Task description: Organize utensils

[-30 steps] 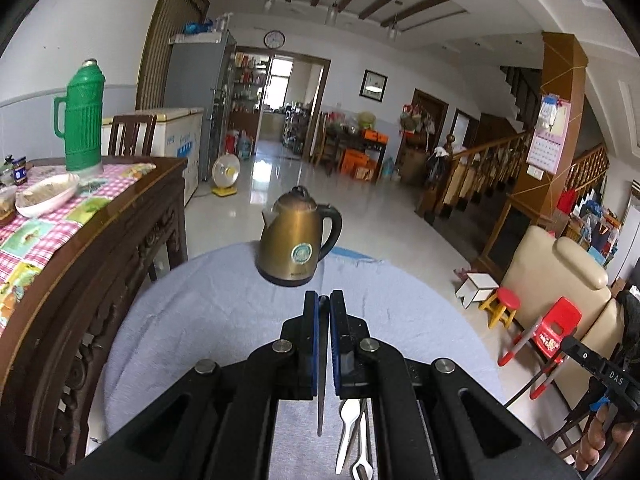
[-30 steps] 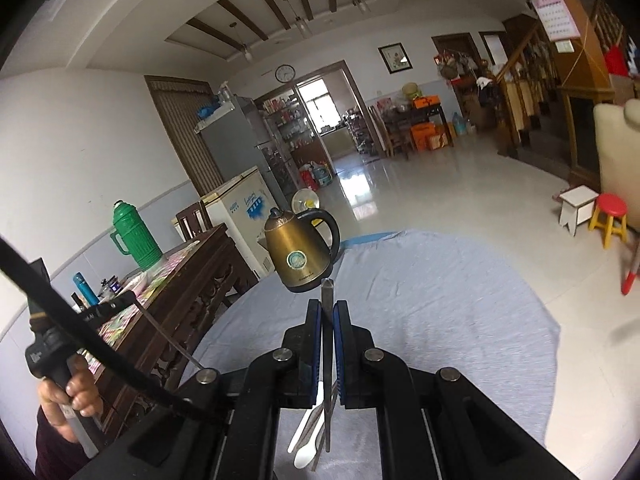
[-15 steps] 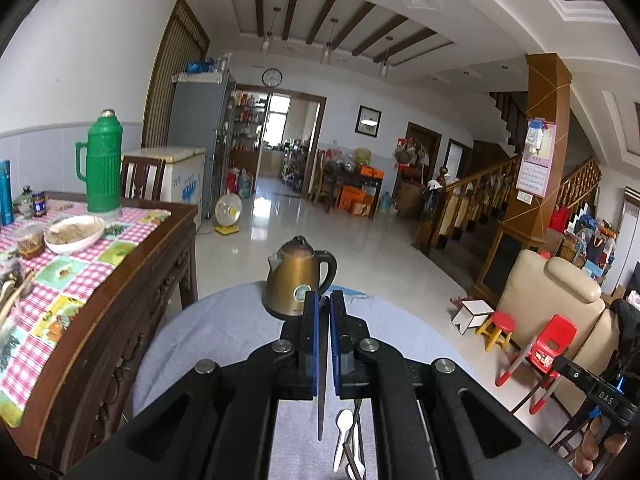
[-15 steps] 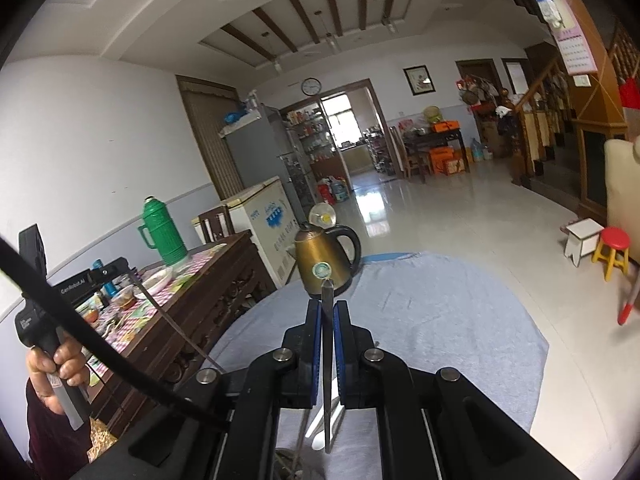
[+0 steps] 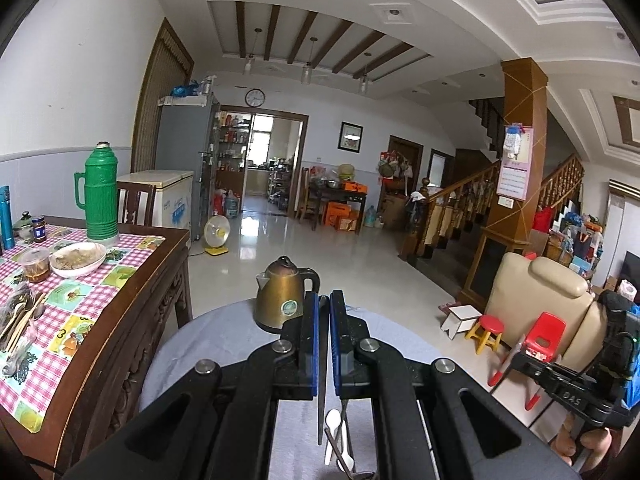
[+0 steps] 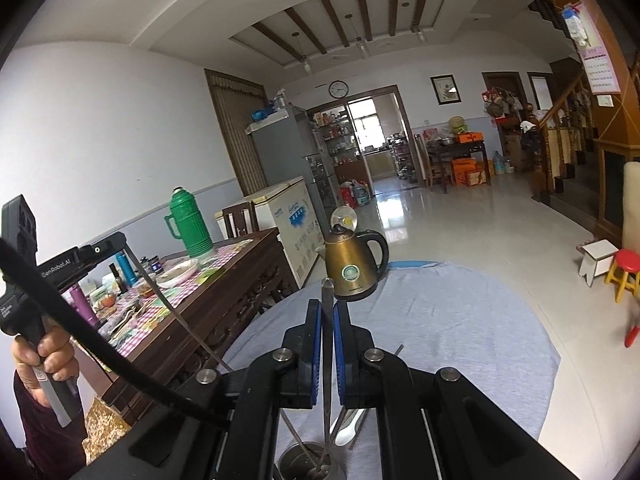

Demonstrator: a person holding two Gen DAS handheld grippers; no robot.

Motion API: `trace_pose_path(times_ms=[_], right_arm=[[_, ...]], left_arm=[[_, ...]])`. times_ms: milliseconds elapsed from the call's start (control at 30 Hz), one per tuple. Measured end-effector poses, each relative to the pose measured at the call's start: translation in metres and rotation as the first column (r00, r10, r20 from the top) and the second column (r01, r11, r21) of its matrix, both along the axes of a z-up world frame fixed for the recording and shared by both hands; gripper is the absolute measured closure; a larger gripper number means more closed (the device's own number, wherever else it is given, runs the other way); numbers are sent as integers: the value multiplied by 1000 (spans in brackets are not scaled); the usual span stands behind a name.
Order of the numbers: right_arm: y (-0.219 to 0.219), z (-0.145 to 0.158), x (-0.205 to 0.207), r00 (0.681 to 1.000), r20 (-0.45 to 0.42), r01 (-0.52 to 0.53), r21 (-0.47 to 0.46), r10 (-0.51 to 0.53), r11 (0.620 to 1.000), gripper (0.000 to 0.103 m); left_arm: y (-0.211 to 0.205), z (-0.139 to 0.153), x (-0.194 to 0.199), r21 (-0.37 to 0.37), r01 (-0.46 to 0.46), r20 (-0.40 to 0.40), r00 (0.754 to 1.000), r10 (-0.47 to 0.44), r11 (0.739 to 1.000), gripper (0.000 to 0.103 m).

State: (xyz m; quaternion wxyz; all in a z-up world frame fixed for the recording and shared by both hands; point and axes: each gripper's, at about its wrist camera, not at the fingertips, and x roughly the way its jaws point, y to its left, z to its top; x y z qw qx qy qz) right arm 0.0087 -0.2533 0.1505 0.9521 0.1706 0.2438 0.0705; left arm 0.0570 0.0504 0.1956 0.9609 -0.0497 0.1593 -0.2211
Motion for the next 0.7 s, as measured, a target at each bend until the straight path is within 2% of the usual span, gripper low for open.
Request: trace_pose_path(times_ms=[233, 467, 700], right_arm=[[16, -5, 2, 999, -19, -39, -10, 39, 999, 96], [27, -21, 8, 996, -58, -71, -10, 71, 997, 96], [34, -44, 14, 990, -108, -91, -2, 90, 996, 96]], left_arm=[[-11, -10, -15, 7, 57, -22, 998, -57, 998, 98], [-26, -37, -23, 12, 99, -78, 992, -97, 995, 98], [-39, -72, -19, 6, 126, -172, 977, -124, 992, 98]])
